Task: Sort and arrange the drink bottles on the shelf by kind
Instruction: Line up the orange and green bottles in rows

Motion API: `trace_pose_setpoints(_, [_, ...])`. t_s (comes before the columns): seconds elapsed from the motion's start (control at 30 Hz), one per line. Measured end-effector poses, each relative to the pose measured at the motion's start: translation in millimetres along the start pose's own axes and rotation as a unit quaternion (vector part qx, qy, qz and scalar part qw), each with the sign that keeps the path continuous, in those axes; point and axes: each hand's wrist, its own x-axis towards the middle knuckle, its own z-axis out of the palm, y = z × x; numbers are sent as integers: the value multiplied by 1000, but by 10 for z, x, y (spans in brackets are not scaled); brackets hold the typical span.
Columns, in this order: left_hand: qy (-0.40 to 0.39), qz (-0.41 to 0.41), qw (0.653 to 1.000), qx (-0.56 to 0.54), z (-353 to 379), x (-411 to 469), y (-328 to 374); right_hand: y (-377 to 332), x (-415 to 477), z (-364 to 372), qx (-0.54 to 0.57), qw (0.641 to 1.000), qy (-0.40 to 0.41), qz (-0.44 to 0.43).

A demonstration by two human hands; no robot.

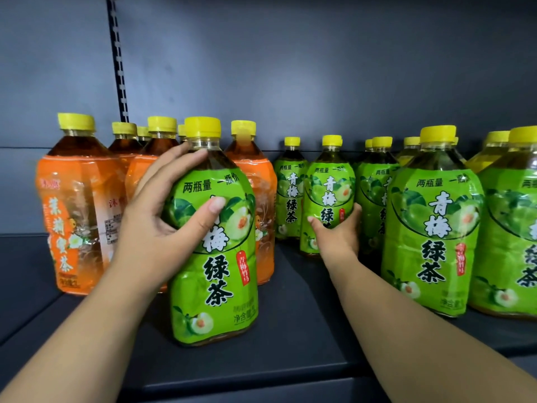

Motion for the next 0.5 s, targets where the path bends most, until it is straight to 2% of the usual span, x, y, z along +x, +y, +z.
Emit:
trace_pose_setpoints(0.2, [3,8,1000,-3,12,9,0,-44,-7,-8,-83,996,-14,-10])
trace_pose_setpoints(0.3, [4,10,1000,-6,21,4,7,-42,1,-32,-88,996,-23,-16])
trace_pose_setpoints(0.5, [16,9,1000,-8,53,5,16,-21,-9,-99,-83,988,-121,-51])
